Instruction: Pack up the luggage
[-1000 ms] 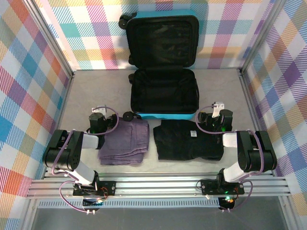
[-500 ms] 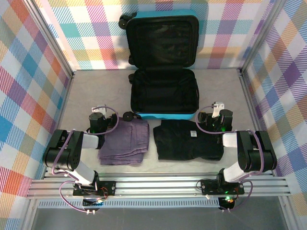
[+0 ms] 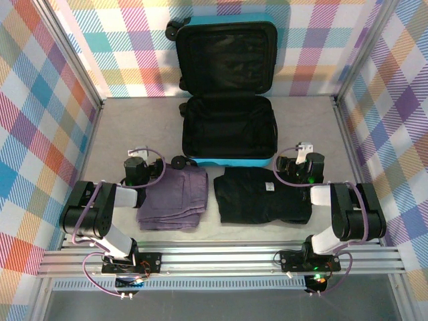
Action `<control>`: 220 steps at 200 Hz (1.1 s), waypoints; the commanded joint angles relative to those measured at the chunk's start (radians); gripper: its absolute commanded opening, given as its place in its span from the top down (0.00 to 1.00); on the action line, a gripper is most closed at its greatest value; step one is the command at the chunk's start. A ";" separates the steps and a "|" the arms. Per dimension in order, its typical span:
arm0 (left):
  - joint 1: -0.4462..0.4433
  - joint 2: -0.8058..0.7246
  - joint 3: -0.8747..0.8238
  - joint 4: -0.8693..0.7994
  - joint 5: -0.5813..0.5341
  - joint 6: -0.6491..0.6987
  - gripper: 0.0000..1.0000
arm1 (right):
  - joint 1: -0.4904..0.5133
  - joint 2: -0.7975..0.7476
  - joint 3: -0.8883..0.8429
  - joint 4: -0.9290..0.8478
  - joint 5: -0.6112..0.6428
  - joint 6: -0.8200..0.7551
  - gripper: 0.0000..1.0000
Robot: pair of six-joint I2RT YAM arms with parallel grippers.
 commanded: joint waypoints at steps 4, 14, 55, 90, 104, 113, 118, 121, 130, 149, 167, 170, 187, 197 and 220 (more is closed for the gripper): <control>-0.017 -0.130 0.043 -0.098 -0.096 0.009 0.00 | -0.005 -0.125 0.003 -0.032 0.043 0.029 0.01; -0.042 -0.206 0.036 -0.136 -0.168 0.009 0.00 | -0.004 -0.175 0.004 -0.069 0.064 0.037 0.01; -0.075 -0.491 0.171 -0.596 -0.334 -0.285 0.00 | 0.059 -0.383 0.153 -0.446 0.213 0.127 0.01; -0.115 -0.504 0.301 -0.987 -0.337 -0.466 0.00 | 0.321 -0.457 0.291 -0.682 0.385 0.151 0.01; -0.154 -0.506 0.303 -1.038 -0.313 -0.472 0.00 | 0.404 -0.472 0.317 -0.754 0.384 0.281 0.01; -0.176 -0.517 0.297 -1.063 -0.296 -0.482 0.00 | 0.450 -0.469 0.330 -0.806 0.362 0.372 0.01; -0.185 -0.525 0.294 -1.109 -0.286 -0.493 0.00 | 0.479 -0.464 0.333 -0.825 0.355 0.408 0.01; -0.188 -0.532 0.291 -1.123 -0.279 -0.499 0.00 | 0.500 -0.462 0.333 -0.835 0.354 0.424 0.01; -0.197 -0.562 0.279 -1.158 -0.261 -0.531 0.00 | 0.563 -0.452 0.328 -0.853 0.362 0.475 0.01; -0.200 -0.614 0.284 -1.261 -0.178 -0.574 0.00 | 0.695 -0.426 0.317 -0.858 0.377 0.540 0.00; -0.200 -0.620 0.316 -1.357 -0.114 -0.579 0.00 | 0.781 -0.373 0.333 -0.862 0.365 0.577 0.00; -0.200 -0.619 0.316 -1.363 -0.104 -0.578 0.00 | 0.791 -0.361 0.338 -0.866 0.357 0.583 0.00; -0.200 -0.620 0.313 -1.383 -0.057 -0.579 0.00 | 0.841 -0.281 0.377 -0.877 0.307 0.611 0.01; -0.200 -0.617 0.312 -1.410 -0.042 -0.590 0.00 | 0.869 -0.232 0.399 -0.874 0.278 0.620 0.02; -0.200 -0.621 0.300 -1.479 -0.022 -0.601 0.00 | 0.923 -0.124 0.448 -0.869 0.240 0.660 0.07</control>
